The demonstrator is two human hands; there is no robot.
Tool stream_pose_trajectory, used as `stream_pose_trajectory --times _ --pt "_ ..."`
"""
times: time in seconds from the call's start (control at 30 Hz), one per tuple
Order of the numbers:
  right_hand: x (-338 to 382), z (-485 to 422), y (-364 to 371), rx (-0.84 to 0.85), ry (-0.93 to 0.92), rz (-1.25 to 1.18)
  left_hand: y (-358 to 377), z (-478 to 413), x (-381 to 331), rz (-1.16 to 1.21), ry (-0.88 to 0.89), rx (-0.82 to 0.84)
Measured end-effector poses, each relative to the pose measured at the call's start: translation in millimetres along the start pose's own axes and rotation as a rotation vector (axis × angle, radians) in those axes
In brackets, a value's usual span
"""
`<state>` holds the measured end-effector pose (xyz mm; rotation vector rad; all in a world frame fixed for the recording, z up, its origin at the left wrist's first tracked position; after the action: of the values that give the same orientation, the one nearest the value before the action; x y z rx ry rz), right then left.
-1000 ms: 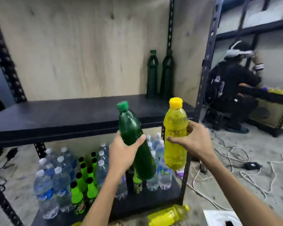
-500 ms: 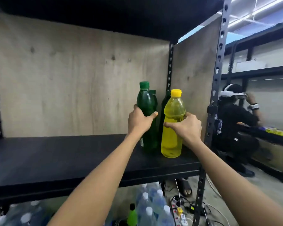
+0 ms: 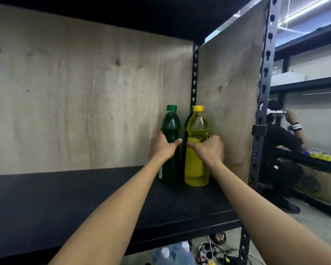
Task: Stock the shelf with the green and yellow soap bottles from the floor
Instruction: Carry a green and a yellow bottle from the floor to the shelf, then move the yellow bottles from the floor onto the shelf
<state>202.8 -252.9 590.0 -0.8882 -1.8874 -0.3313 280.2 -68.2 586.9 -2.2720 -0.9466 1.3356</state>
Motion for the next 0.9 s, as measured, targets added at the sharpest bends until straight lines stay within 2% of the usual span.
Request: stream_pose_trajectory --times 0.13,0.23,0.33,0.4,0.5,0.63,0.7,0.77,0.83,0.9 --pt "-6 2 2 -0.013 -0.003 0.015 1 3 3 -0.001 0.029 0.015" --pt "-10 9 -1 0.018 0.039 0.019 0 9 7 0.002 -0.001 0.099" --pt "-2 32 -14 0.045 -0.023 0.054 -15 34 17 -0.006 -0.032 0.157" --pt "7 62 -28 0.047 -0.102 0.022 -37 67 26 0.03 -0.032 0.111" --pt "18 128 -45 0.068 -0.178 -0.063 -86 139 43 0.149 0.026 -0.045" --pt "12 241 -46 0.216 -0.192 -0.227 -157 268 92 0.321 0.016 -0.296" --pt "-4 302 -37 0.299 -0.184 -0.265 -179 335 134 0.322 -0.064 -0.39" --pt "-30 361 -18 0.413 -0.161 -0.219 -188 395 189 0.307 -0.223 -0.441" --pt "-67 416 10 0.59 -0.061 -0.138 -185 445 249 0.235 -0.429 -0.403" --pt "-111 465 38 0.794 0.093 -0.002 -170 485 308 0.165 -0.622 -0.268"
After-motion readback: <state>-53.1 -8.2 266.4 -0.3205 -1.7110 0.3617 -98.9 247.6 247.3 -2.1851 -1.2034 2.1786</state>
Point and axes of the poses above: each hand's wrist, its own z-axis away from the middle knuckle, its own y-axis out of the palm, x = y × z, the point moved 7 cm from there along -z, towards the middle knuckle, and after that the axes turned 15 degrees about -z, right-handed, at the moved point
